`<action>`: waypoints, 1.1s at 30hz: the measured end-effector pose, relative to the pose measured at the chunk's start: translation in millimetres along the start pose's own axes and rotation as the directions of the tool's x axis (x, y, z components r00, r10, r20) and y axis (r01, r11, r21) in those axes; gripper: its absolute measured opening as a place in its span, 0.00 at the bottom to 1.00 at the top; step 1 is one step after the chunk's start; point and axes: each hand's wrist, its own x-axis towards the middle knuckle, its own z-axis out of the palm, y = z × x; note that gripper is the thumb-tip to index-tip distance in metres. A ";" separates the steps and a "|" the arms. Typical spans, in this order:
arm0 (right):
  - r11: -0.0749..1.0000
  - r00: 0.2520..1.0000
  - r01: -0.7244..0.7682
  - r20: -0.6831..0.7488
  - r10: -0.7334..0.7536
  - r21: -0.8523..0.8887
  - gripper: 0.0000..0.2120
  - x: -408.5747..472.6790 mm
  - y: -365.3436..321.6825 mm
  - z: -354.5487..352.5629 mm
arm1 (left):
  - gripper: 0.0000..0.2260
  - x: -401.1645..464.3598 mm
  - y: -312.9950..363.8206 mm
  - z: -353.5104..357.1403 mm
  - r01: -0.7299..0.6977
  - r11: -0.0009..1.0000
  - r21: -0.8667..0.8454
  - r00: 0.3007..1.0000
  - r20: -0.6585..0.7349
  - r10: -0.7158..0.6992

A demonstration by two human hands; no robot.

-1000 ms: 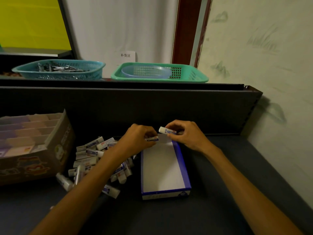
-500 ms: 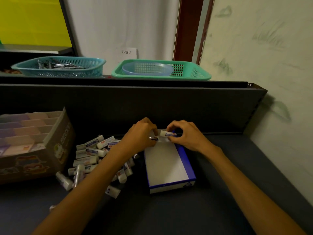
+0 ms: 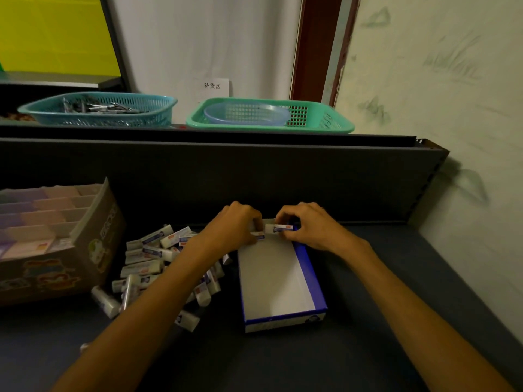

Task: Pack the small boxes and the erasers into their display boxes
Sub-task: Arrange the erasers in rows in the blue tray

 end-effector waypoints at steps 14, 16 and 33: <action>0.949 0.998 0.045 -0.036 -0.059 -0.312 0.08 3.6 -7.4 1.8 | 0.22 2.4 -6.9 -1.4 0.056 0.998 -0.042 0.998 0.045 -0.054; 0.949 0.997 0.042 -0.042 -0.058 -0.313 0.08 4.4 -6.9 2.0 | 0.21 2.3 -8.5 -1.0 0.040 0.999 -0.029 0.999 0.031 -0.039; 0.974 0.998 0.000 0.065 0.015 -0.225 0.07 11.9 -4.1 2.2 | 0.18 1.7 -13.9 4.1 0.004 0.998 -0.058 1.000 -0.028 -0.006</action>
